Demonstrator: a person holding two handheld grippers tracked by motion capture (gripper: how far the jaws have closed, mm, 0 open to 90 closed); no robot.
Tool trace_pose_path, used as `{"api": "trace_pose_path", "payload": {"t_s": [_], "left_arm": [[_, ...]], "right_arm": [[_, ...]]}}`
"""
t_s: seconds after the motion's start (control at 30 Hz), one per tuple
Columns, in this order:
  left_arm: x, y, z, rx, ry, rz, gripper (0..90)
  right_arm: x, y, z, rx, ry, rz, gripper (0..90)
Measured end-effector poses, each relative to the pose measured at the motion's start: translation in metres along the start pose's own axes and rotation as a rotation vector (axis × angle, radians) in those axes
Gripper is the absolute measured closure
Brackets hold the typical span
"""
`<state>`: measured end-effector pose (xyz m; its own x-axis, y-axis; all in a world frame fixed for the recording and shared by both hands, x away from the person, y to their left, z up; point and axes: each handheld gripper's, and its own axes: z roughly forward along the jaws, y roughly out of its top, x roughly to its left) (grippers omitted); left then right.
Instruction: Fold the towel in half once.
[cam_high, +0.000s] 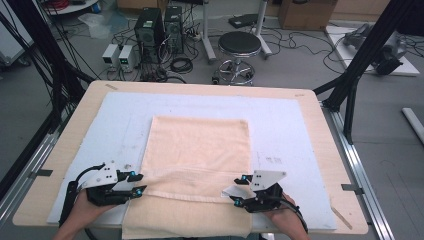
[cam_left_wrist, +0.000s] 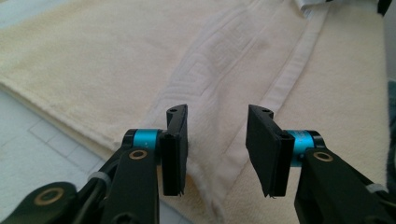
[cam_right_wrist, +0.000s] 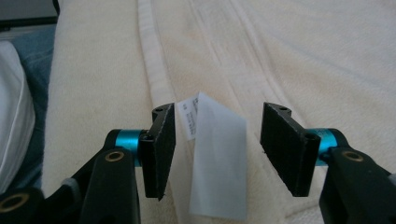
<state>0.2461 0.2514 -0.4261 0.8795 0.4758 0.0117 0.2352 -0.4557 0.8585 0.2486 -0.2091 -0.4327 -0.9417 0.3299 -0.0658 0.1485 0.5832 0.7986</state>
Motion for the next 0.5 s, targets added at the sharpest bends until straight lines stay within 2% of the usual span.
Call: {"api": "trace_pose_path", "payload": {"t_s": [0.07,0.13,0.17,0.23,0.33,0.5], "left_arm": [[0.003,-0.004,0.001,0.038,0.021,-0.002,63.3],[0.005,-0.007,0.004,0.060,0.020,-0.018,63.6],[0.006,-0.008,0.005,0.083,0.026,-0.013,63.6],[0.008,-0.009,0.009,0.113,0.034,-0.014,63.7],[0.010,-0.010,0.012,0.121,0.016,-0.030,69.2],[0.007,-0.005,0.012,0.121,0.017,-0.019,80.3]], "right_arm": [[0.002,-0.002,0.002,0.014,0.007,0.000,47.7],[0.001,-0.004,0.004,0.032,0.018,-0.002,49.1],[0.000,-0.005,0.006,0.040,0.012,0.002,49.2],[-0.002,-0.006,0.010,0.061,0.028,0.016,52.2],[-0.006,-0.007,0.010,0.053,0.045,0.050,62.3],[-0.007,-0.007,0.007,0.042,0.054,0.051,75.1]]}}
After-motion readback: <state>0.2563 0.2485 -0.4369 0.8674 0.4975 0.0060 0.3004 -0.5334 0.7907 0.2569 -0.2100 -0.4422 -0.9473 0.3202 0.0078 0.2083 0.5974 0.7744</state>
